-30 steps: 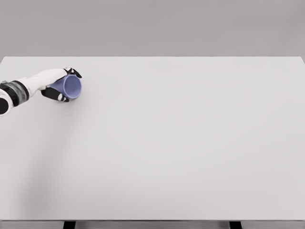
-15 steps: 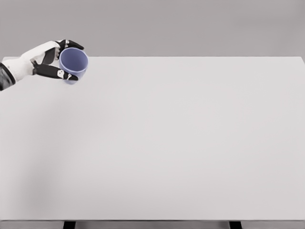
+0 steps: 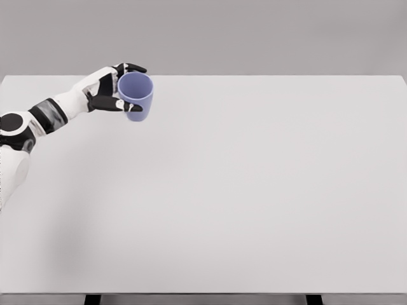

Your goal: Flip the cup with left arm and place it on the table

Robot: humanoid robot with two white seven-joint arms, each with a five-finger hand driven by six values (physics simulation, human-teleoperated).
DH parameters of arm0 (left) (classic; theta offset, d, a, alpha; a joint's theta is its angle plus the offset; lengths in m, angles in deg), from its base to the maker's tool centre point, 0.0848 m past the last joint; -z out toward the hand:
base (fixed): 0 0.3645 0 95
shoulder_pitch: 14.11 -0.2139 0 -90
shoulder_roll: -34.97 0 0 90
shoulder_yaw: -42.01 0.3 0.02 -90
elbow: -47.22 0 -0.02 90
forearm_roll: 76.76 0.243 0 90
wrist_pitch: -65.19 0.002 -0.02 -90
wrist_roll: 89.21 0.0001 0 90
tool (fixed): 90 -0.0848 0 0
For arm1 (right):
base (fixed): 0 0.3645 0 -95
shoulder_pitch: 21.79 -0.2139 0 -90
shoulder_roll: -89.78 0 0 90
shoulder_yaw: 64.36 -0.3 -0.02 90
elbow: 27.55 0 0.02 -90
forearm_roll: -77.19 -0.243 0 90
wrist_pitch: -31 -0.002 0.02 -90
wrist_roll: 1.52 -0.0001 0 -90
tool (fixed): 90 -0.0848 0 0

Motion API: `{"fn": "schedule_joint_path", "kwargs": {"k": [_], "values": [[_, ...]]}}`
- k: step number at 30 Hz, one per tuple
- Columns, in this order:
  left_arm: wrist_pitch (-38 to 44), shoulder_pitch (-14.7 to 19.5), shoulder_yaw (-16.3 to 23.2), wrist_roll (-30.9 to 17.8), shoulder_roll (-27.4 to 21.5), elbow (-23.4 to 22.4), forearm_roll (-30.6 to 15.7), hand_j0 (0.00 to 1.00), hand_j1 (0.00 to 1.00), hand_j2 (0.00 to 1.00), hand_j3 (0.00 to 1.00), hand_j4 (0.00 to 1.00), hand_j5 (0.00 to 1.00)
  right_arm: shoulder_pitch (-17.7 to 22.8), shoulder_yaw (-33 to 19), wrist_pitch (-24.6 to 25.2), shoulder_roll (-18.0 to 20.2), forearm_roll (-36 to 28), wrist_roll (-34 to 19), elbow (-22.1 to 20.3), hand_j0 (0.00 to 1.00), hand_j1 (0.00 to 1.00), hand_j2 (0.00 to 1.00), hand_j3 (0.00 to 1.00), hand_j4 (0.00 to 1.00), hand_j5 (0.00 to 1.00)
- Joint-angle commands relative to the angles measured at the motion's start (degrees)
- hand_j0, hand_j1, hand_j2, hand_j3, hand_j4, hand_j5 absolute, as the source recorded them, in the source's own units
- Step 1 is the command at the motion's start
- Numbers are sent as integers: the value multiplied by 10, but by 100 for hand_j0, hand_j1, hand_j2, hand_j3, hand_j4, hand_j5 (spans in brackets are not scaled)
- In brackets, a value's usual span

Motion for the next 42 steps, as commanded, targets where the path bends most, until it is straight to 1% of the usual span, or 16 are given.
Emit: {"fn": "schedule_joint_path", "kwargs": {"k": [1,3,5,7,13,17,22,42], "values": [[0,0,0,0,13,-5,-5,58,58,58,58,58,58,-1,0,0,0,0,0,0,100,100,100,100,100,100],[-1,-8,0,0,23,-8,-2,59,59,59,59,59,59,-1,0,0,0,0,0,0,100,100,100,100,100,100],[-2,-9,0,0,27,-9,-1,60,60,60,60,60,60,0,0,0,0,0,0,0,100,100,100,100,100,100],[-2,-13,0,0,28,-8,0,69,69,69,69,69,69,-1,0,0,0,0,0,0,100,100,100,100,100,100],[-2,-19,5,0,29,-8,3,85,85,85,85,85,85,0,0,0,0,0,0,0,100,100,100,100,100,100],[-2,-22,5,0,35,-8,3,89,89,89,89,89,89,-1,0,0,0,0,0,0,100,100,100,100,100,100],[-7,-24,5,0,35,-8,4,100,100,100,100,100,100,0,0,0,0,0,1,0,100,100,100,100,100,100],[-5,-23,4,0,31,-1,1,100,100,100,100,100,100,0,0,0,0,0,0,0,100,100,100,100,100,100]]}}
